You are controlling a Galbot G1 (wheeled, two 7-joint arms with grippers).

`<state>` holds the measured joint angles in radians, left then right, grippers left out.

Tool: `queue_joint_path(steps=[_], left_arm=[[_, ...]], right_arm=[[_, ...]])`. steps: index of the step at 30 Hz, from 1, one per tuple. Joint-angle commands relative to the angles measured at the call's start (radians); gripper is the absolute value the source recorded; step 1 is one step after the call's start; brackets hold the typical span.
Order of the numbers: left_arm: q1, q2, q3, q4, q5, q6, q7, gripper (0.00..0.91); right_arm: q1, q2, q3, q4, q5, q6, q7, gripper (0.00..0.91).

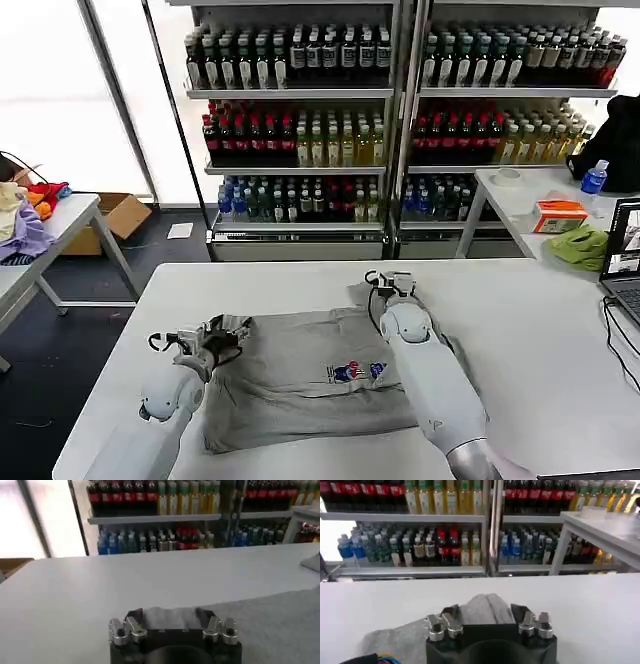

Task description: Fold and organize the clothes.

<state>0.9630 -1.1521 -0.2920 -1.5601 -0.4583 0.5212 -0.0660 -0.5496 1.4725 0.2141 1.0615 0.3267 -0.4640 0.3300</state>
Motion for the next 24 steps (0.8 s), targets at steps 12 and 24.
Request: queue_joint_path(steps=[12,24], left_arm=[[0.041,-0.014,-0.017,-0.034,0.032,-0.066,0.054,0.01],[0.082,-0.026,-0.05,-0.134,0.055,-0.172,0.027,0.0]], right_arm=[[-0.137,-0.035,0.011,0.239,0.077,-0.024,0.027,0.0],[-0.194,-0.075,0.052,0.458,0.109,0.047,0.017,0.0]])
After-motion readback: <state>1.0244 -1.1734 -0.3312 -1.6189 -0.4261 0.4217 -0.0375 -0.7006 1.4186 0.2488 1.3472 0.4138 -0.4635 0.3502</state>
